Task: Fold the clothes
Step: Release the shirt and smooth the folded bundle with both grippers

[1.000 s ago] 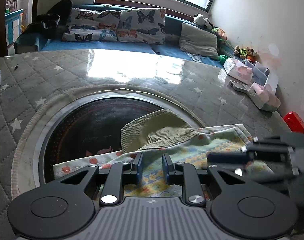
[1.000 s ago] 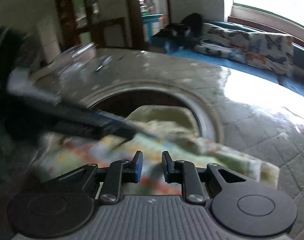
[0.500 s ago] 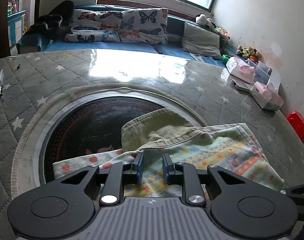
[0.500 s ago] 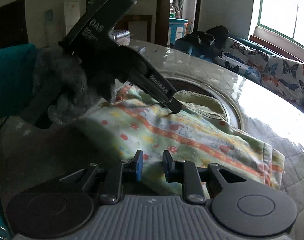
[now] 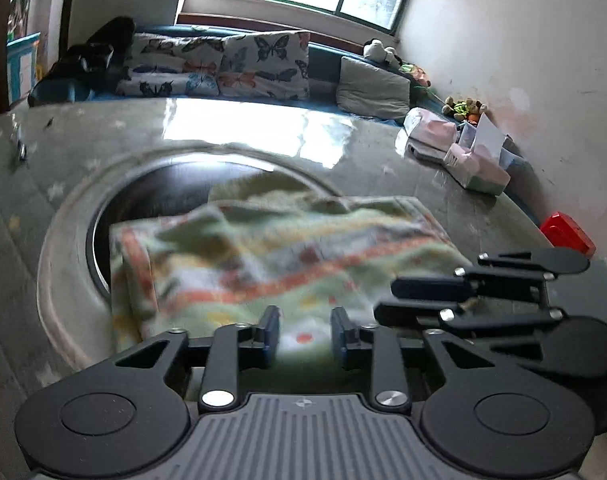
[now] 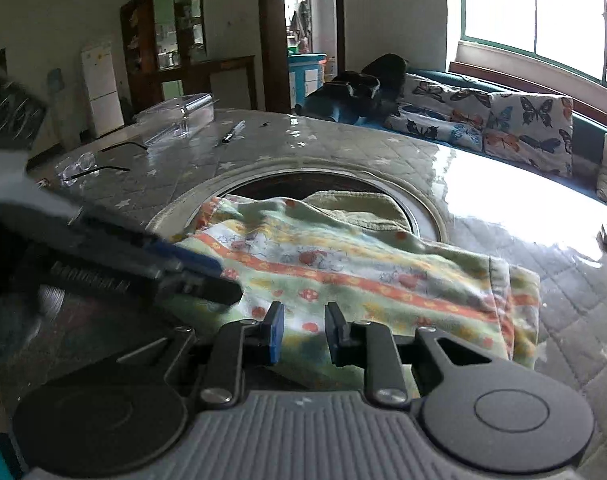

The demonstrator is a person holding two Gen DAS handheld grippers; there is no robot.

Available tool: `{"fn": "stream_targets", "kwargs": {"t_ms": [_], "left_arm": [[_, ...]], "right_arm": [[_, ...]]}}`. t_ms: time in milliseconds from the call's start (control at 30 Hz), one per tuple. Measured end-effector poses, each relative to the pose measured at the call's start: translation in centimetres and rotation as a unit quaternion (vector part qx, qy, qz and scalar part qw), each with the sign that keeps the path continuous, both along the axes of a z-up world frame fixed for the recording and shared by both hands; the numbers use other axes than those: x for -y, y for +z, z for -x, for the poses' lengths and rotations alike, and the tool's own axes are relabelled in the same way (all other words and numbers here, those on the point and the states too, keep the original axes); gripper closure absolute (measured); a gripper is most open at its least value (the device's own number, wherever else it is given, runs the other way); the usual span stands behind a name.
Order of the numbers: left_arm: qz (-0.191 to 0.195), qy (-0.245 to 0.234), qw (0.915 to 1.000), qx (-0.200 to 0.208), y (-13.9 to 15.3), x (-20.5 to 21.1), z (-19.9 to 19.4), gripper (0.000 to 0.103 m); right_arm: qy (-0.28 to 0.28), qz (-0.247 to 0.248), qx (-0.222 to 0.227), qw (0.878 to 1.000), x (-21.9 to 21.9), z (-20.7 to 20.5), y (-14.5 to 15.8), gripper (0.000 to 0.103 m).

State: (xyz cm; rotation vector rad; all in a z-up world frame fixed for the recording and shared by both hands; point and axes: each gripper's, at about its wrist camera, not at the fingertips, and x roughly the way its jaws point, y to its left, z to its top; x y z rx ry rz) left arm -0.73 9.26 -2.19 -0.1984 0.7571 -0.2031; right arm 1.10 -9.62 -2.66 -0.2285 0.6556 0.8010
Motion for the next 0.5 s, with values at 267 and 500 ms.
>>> {"fn": "stream_targets", "kwargs": {"t_ms": [267,500], "left_arm": [[-0.008,0.013,0.9998,0.012,-0.6,1.1,0.7,0.042],[-0.002,0.017,0.9997,0.016,-1.0,0.8,1.1,0.032]], "right_arm": [[-0.022,-0.007,-0.004,1.000,0.4,0.3,-0.5,0.075],[-0.042,-0.013,-0.015,0.999,1.5,-0.2,-0.9,0.068]]}}
